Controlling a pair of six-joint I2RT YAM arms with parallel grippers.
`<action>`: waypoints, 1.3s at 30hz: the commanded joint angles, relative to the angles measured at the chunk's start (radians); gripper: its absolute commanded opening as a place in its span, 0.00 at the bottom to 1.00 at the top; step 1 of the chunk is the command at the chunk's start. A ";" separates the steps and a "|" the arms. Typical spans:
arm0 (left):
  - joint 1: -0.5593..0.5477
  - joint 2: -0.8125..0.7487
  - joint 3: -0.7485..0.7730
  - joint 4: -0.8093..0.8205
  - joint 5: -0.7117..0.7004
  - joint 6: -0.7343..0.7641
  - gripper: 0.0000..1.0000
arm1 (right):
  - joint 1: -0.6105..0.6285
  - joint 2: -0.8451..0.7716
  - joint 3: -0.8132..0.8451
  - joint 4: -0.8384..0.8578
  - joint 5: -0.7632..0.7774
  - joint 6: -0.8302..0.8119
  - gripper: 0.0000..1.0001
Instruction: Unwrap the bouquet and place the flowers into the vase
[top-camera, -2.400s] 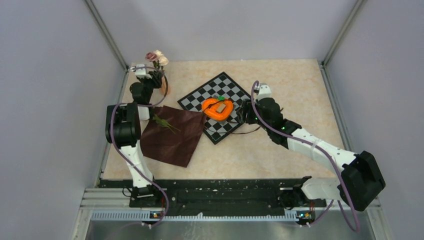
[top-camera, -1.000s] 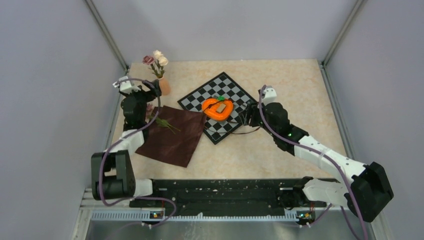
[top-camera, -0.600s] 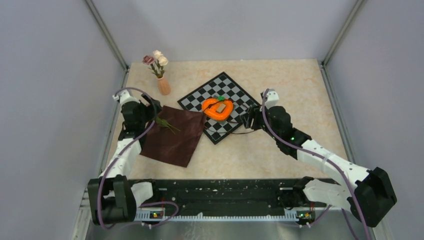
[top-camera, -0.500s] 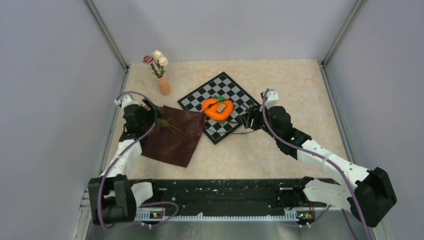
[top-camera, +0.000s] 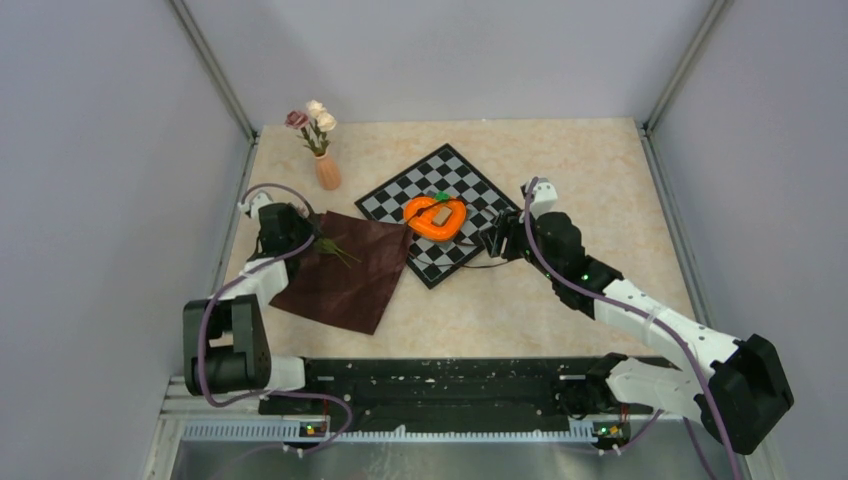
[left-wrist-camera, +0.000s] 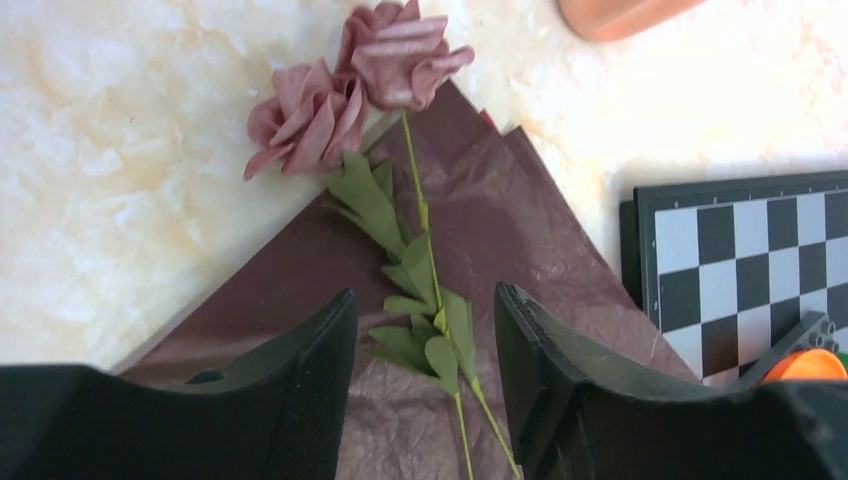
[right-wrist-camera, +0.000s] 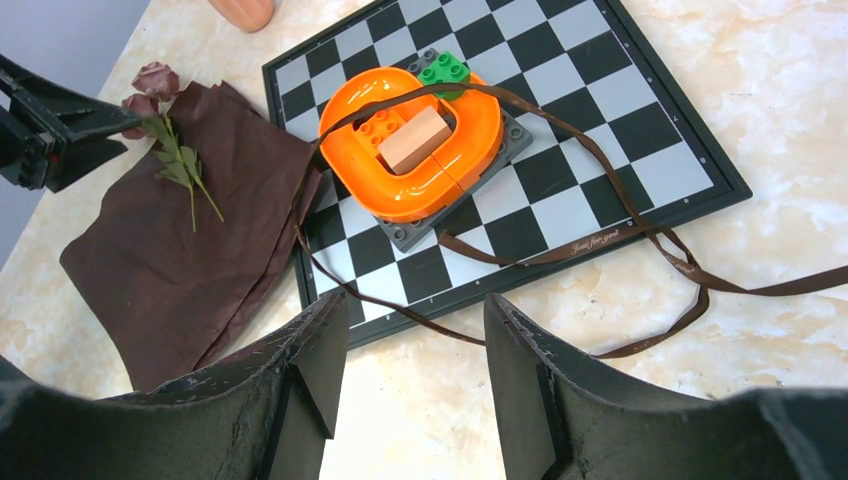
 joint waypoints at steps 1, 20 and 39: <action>0.006 0.043 0.069 0.093 -0.037 0.001 0.54 | 0.000 0.000 0.018 0.035 -0.002 0.006 0.54; 0.047 0.206 0.170 0.108 -0.009 -0.016 0.39 | 0.000 0.029 0.046 0.025 -0.011 0.005 0.54; 0.074 0.343 0.276 0.029 0.055 -0.076 0.32 | 0.000 0.019 0.045 0.015 -0.001 0.003 0.54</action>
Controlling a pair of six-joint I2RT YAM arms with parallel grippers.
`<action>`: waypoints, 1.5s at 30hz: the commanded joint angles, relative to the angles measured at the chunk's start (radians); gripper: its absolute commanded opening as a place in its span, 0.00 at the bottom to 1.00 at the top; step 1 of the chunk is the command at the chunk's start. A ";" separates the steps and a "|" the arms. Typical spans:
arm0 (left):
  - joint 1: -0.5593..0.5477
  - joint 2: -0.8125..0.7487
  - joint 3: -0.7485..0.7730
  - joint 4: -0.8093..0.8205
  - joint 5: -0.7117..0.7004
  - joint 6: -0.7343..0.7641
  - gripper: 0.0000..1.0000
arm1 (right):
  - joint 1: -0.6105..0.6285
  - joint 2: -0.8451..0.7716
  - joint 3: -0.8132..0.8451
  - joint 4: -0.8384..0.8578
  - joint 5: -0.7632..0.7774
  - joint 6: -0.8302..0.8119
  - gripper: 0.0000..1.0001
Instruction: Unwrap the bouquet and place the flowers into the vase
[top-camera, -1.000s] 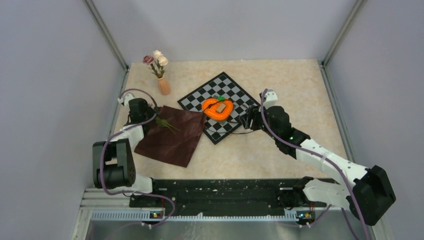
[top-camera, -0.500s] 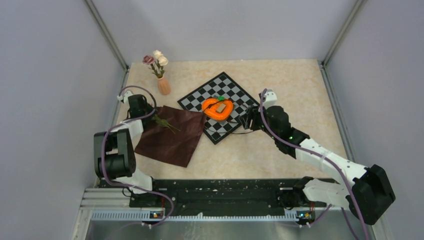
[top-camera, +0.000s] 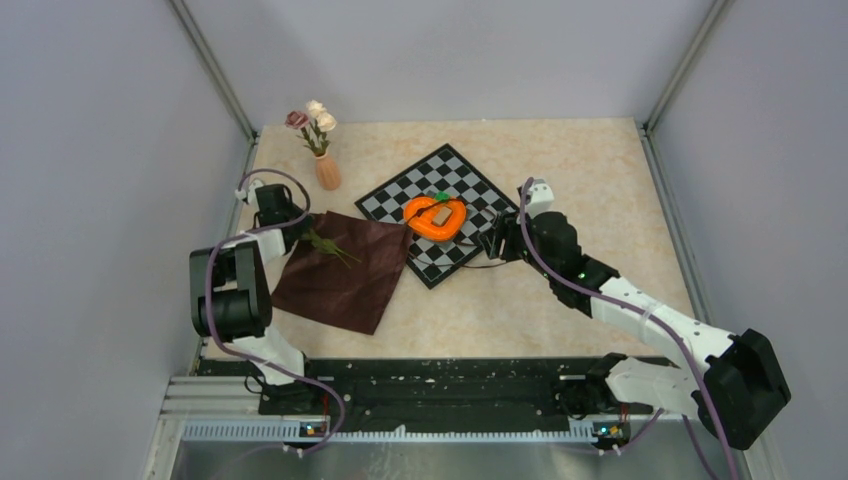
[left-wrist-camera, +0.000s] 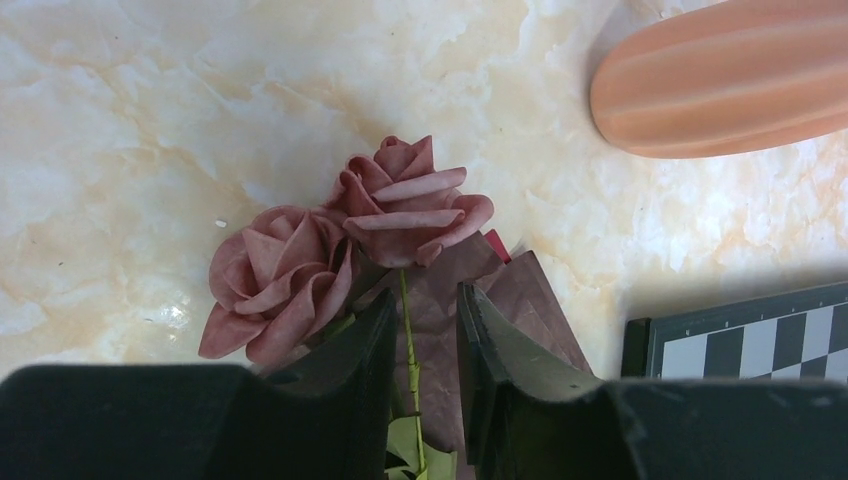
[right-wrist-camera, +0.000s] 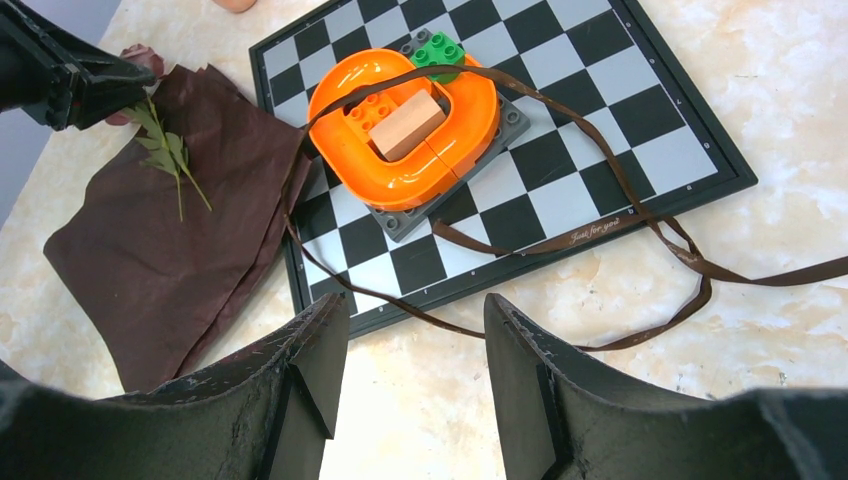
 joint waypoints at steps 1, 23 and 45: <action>0.013 0.024 0.047 -0.007 0.021 -0.024 0.32 | 0.000 -0.008 0.043 0.024 0.003 0.002 0.54; 0.026 0.058 0.060 -0.028 0.064 -0.057 0.14 | 0.000 -0.039 0.023 0.021 0.021 0.003 0.54; 0.027 -0.230 -0.067 0.060 0.072 -0.011 0.00 | -0.001 -0.043 0.024 0.023 0.024 0.006 0.54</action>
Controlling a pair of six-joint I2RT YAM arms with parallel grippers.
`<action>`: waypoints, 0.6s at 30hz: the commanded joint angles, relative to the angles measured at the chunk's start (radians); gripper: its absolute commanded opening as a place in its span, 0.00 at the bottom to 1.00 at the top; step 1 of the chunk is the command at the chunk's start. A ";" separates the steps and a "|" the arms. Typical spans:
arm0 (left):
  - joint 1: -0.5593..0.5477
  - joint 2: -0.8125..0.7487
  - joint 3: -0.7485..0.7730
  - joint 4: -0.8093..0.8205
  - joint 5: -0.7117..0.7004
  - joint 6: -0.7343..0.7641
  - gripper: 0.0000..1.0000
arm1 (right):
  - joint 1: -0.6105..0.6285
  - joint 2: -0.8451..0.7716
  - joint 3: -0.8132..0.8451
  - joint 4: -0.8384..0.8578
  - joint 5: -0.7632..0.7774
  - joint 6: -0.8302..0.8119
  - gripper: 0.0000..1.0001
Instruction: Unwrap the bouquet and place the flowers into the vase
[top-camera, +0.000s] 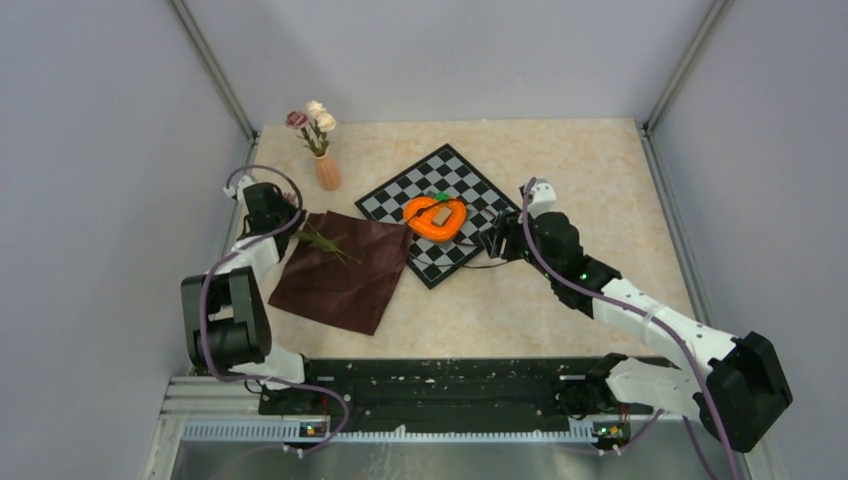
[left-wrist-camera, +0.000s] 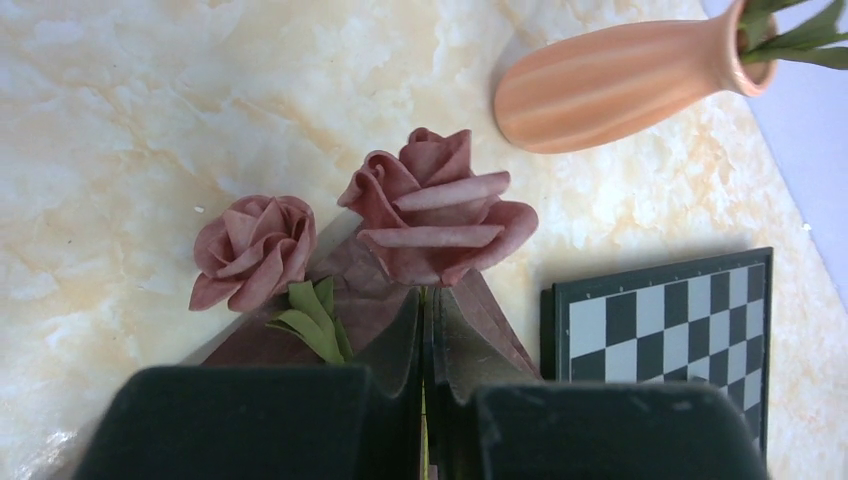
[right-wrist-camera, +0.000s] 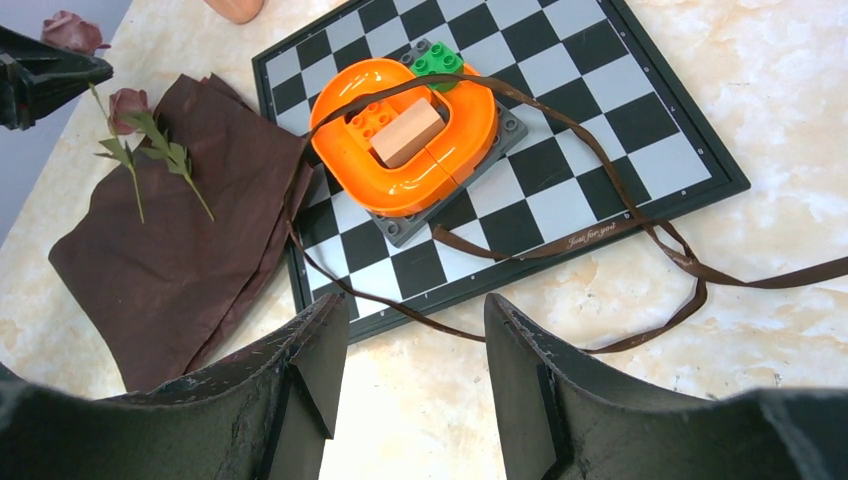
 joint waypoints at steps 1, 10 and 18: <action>0.006 -0.110 -0.064 0.107 0.007 0.025 0.00 | 0.000 -0.032 0.024 0.022 0.022 0.001 0.54; 0.005 -0.316 -0.133 0.259 0.027 0.090 0.00 | 0.000 -0.044 0.026 0.021 0.045 -0.014 0.54; 0.005 -0.339 -0.087 0.539 0.183 0.238 0.00 | 0.000 -0.056 0.012 0.033 0.040 -0.005 0.54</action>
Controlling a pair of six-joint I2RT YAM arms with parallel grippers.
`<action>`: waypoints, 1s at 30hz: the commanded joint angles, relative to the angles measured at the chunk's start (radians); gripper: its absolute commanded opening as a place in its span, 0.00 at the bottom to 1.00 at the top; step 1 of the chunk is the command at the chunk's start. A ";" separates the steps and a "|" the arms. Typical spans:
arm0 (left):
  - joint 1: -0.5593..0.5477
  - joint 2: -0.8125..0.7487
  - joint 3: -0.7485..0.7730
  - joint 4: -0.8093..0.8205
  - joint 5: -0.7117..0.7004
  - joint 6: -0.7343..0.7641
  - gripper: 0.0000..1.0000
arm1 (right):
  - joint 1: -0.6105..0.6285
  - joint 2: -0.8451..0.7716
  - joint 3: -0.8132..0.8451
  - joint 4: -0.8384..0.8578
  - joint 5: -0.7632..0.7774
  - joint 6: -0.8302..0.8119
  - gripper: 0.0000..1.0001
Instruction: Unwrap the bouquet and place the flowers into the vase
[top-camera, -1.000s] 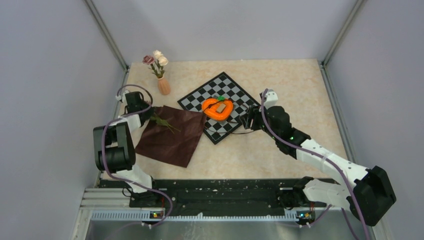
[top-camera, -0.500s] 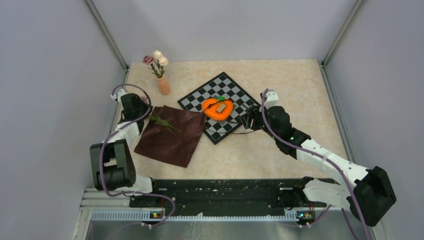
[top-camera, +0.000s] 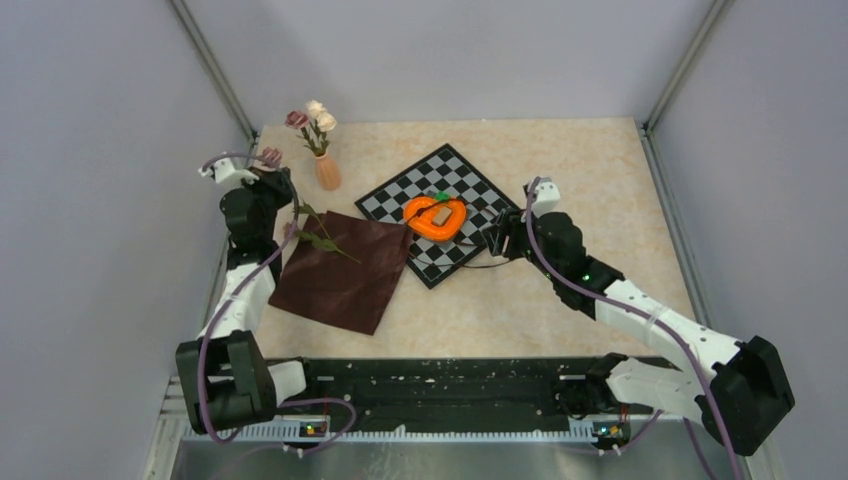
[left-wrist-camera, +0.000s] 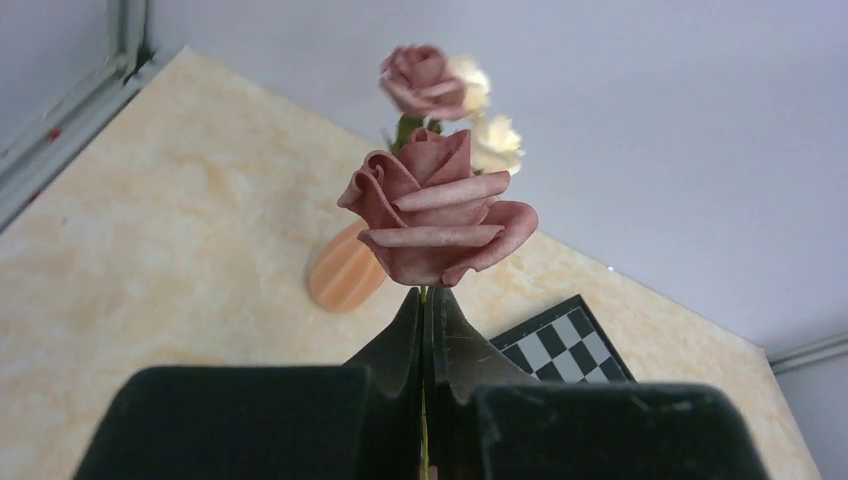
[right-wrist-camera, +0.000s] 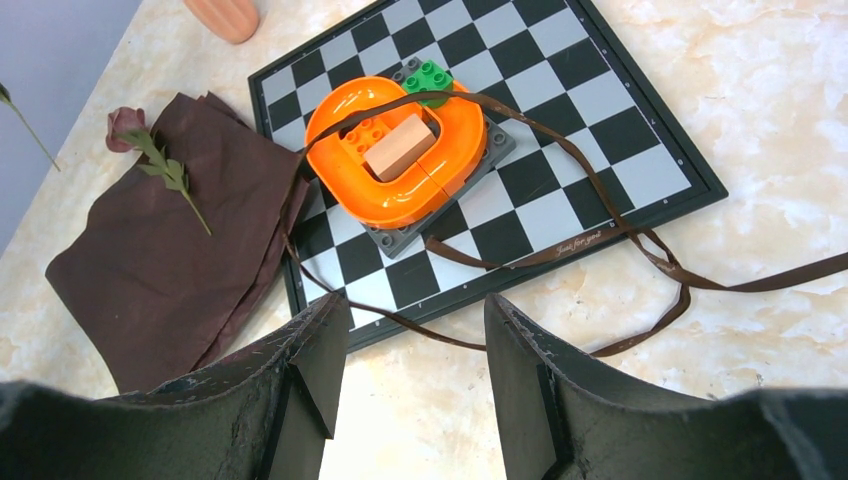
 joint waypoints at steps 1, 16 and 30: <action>0.003 0.003 0.058 0.208 0.105 0.106 0.00 | 0.000 -0.038 0.010 0.032 0.012 -0.001 0.54; 0.002 0.237 0.252 0.587 0.116 0.166 0.00 | 0.000 -0.046 0.011 0.027 0.024 -0.008 0.54; -0.025 0.495 0.470 0.662 0.187 0.240 0.00 | 0.000 0.035 0.091 0.005 0.036 -0.016 0.54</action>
